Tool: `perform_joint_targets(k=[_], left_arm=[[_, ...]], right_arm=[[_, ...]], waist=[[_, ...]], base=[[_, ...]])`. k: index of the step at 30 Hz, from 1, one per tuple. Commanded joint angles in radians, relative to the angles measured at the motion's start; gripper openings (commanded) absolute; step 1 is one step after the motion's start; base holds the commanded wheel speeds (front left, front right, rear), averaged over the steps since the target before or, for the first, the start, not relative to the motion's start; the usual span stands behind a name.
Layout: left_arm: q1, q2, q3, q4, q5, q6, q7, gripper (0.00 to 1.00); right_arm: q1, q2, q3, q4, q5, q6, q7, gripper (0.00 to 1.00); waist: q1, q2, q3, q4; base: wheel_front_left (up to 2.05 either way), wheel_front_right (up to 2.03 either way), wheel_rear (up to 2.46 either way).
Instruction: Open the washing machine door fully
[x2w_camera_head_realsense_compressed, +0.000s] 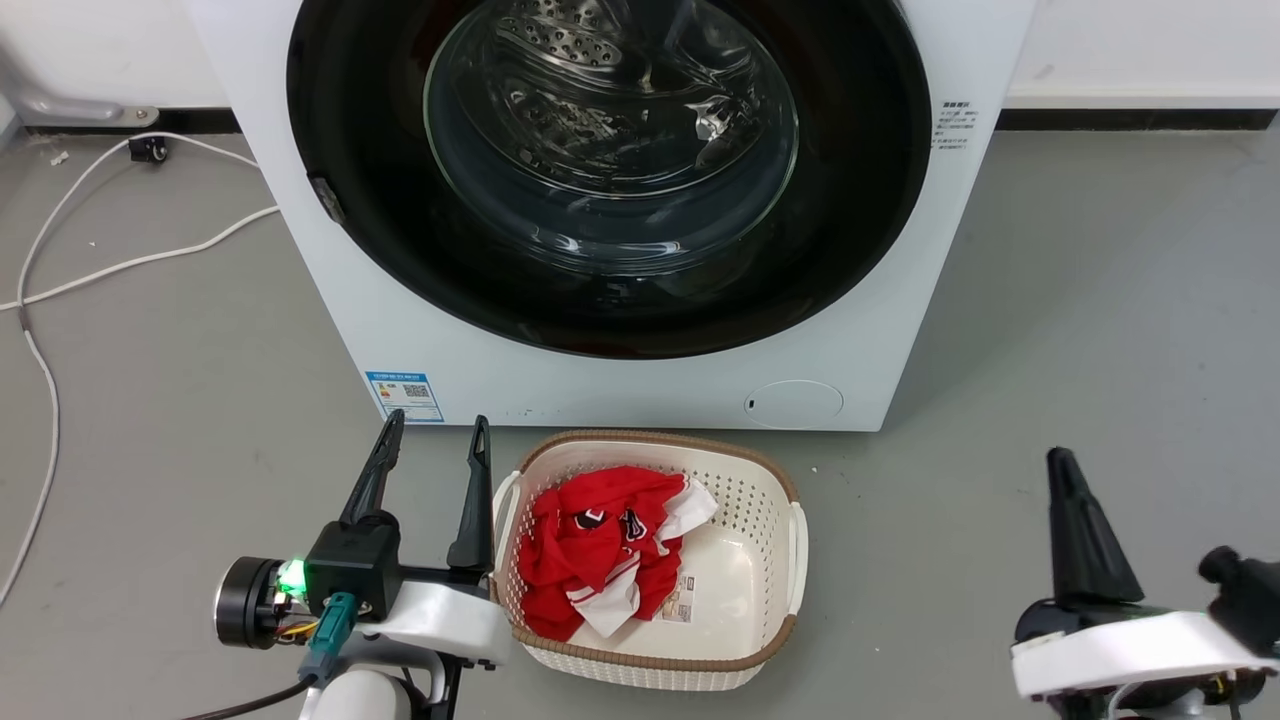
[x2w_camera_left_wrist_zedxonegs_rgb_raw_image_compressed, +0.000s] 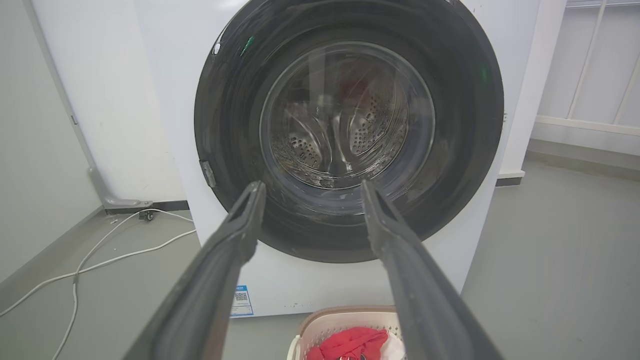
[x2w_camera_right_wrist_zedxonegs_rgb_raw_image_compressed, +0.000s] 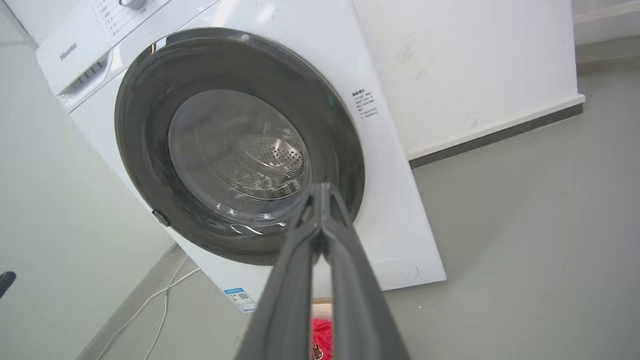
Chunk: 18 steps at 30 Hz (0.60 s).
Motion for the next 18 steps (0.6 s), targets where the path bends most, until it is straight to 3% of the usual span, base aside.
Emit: perform_joint_targets(k=[1,11,18], left_arm=[[-0.005,-0.001,-0.001,-0.003,-0.005,0.005,-0.003,1.00],[-0.023,-0.002,0.000,-0.011,-0.012,0.017,-0.003,1.00],[-0.043,-0.002,-0.005,-0.022,-0.013,0.027,-0.003,1.00]], right_arm=[[-0.026,0.002,-0.013,0.006,0.083,0.000,0.004,0.00],[-0.156,0.002,-0.087,0.019,0.634,0.000,0.102,0.00],[-0.357,-0.032,-0.182,0.090,0.903,0.000,0.260,0.00]], waist=[[0.0000,0.0000,0.003,0.001],[0.0000,0.0000,0.045,-0.001],[0.0000,0.0000,0.090,0.002]], base=[[0.00,0.00,0.00],[0.00,0.00,0.00],[0.00,0.00,0.00]])
